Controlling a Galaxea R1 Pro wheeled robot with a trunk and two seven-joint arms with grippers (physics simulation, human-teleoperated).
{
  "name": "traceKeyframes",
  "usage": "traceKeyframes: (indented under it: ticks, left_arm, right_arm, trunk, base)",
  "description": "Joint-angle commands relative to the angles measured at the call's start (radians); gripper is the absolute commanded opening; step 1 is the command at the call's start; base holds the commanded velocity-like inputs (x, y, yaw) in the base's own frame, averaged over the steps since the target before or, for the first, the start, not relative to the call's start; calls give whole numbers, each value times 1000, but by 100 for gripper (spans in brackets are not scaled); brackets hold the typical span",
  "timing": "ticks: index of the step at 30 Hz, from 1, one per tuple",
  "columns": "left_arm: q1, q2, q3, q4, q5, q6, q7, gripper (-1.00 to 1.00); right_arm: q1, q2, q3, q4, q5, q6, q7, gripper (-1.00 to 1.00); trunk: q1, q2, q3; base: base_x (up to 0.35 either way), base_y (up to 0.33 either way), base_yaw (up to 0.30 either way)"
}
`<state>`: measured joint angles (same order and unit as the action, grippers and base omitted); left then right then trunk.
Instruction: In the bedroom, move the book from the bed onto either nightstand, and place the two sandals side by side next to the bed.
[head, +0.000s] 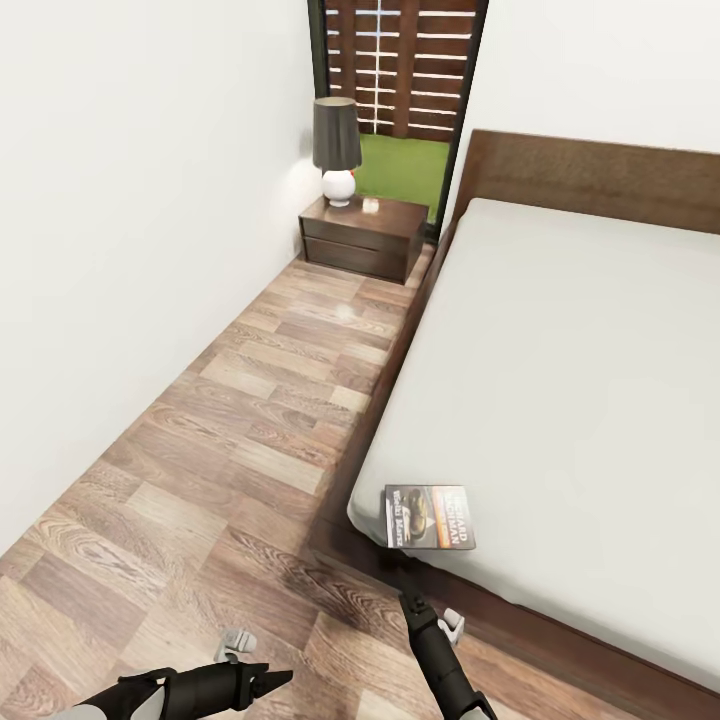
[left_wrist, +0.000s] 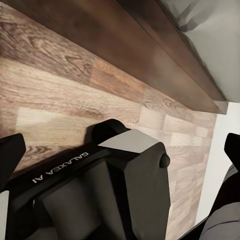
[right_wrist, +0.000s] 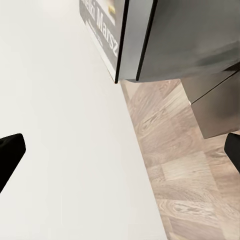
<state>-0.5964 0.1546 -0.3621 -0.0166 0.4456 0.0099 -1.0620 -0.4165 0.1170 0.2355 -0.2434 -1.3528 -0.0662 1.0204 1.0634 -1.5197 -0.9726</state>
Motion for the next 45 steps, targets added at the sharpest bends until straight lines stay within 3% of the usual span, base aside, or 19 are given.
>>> traceKeyframes:
  ticks: [1, 45]
  left_arm:
    - [0, 0, -8, 0, 8, 1, -3, 100]
    - [0, 0, -9, 0, 8, 1, -3, 100]
  right_arm:
    - [-1, 0, 8, 1, -8, -7, 2, 100]
    - [-1, 0, 8, 0, -8, -6, 3, 100]
  trunk:
    - [0, 0, -1]
    - [0, 0, -1]
  base:
    - [0, 0, 0]
    - [53, 0, 0]
